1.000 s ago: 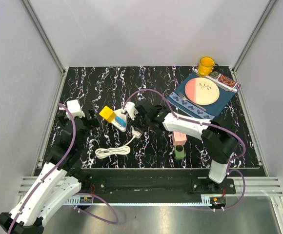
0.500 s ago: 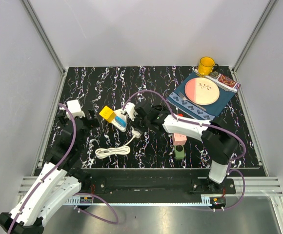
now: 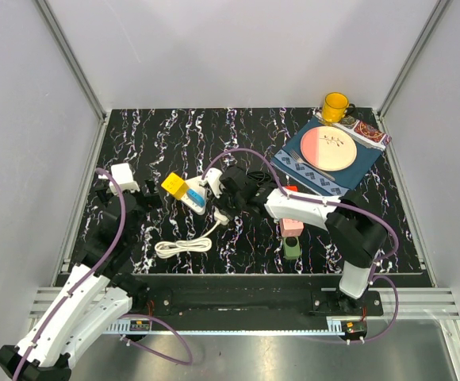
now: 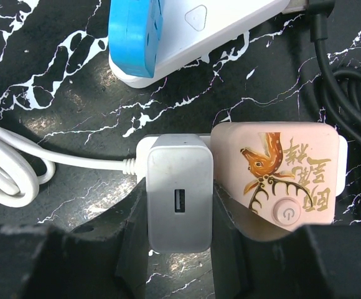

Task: Insert the plug
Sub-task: Insert the plug into the socket.

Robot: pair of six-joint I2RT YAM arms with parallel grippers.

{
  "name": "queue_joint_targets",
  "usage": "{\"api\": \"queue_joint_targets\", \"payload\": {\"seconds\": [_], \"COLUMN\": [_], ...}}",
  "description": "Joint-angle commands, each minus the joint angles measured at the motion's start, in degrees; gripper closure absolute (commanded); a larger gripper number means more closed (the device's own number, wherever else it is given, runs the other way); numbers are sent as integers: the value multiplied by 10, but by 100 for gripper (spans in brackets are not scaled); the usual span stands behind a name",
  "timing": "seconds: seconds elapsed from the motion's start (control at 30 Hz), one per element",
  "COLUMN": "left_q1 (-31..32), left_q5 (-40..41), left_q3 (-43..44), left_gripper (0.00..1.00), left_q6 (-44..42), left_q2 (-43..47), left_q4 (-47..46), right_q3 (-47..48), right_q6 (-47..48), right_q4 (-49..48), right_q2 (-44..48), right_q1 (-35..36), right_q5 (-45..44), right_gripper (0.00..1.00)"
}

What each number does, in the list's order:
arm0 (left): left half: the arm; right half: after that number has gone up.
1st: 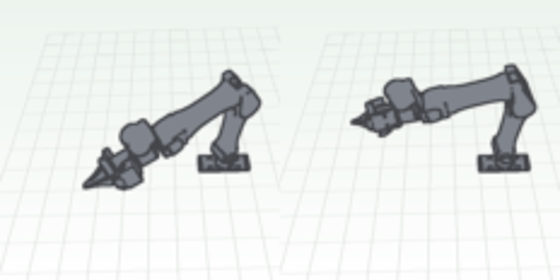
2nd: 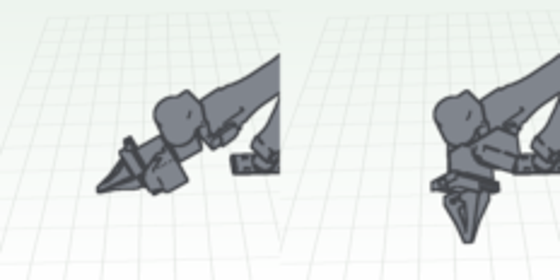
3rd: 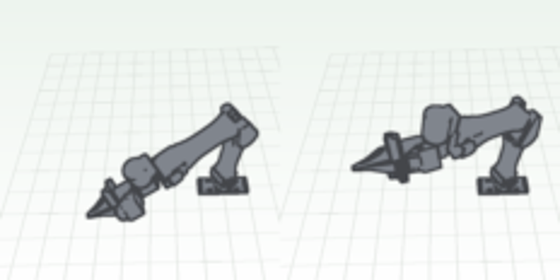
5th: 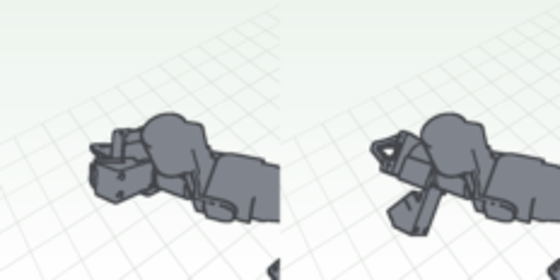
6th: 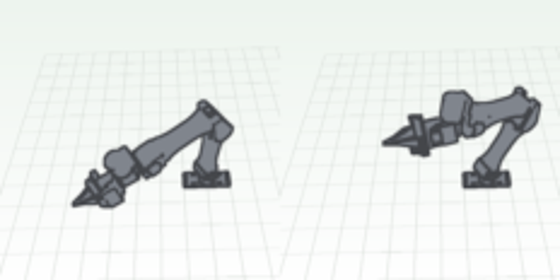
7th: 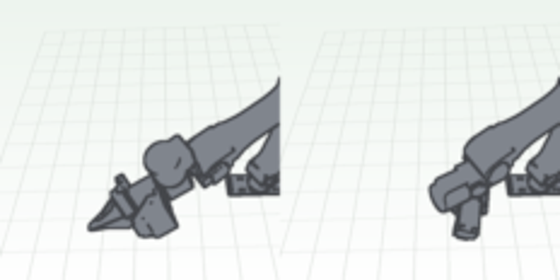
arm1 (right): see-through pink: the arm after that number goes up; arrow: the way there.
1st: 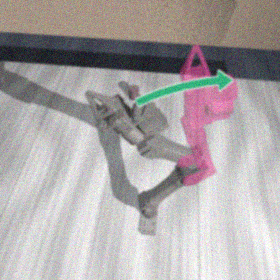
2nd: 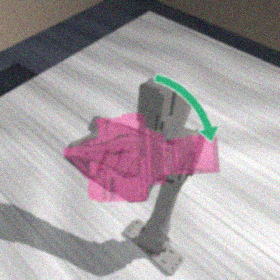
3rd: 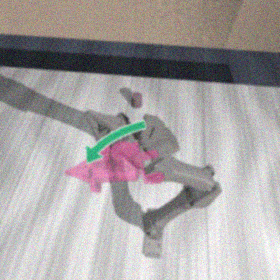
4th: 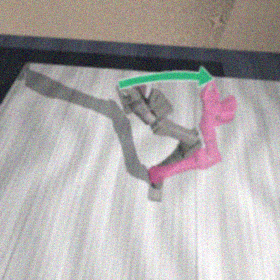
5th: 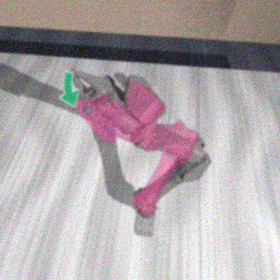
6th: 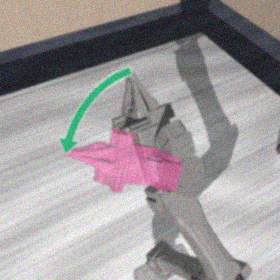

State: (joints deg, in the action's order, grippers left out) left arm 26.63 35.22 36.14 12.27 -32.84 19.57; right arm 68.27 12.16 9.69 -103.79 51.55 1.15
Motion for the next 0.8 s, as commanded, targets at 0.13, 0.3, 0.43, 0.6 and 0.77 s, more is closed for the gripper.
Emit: {"api": "queue_joint_targets", "payload": {"seconds": [0.13,0.3,0.43,0.6,0.77], "left_q1": [-3,-3,-3,-3,-3], "left_q5": [-9,-8,-10,-10,-12], "left_q3": [-2,-3,-4,-5,-4], "left_gripper": [1,1,1,1,1], "left_q6": [-10,-11,-10,-11,-11], "left_q2": [1,3,5,4,3], "left_q4": [-34,-33,-35,-34,-35], "right_q3": [51,109,128,124,101], "right_q6": [24,40,39,30,18], "right_q4": [138,198,234,253,245], "right_q2": [-77,-114,-153,-170,-179], "right_q1": [4,4,4,4,3], "right_q5": [-8,-8,-7,-9,-2], "right_gripper": [100,100,100,100,100]}}
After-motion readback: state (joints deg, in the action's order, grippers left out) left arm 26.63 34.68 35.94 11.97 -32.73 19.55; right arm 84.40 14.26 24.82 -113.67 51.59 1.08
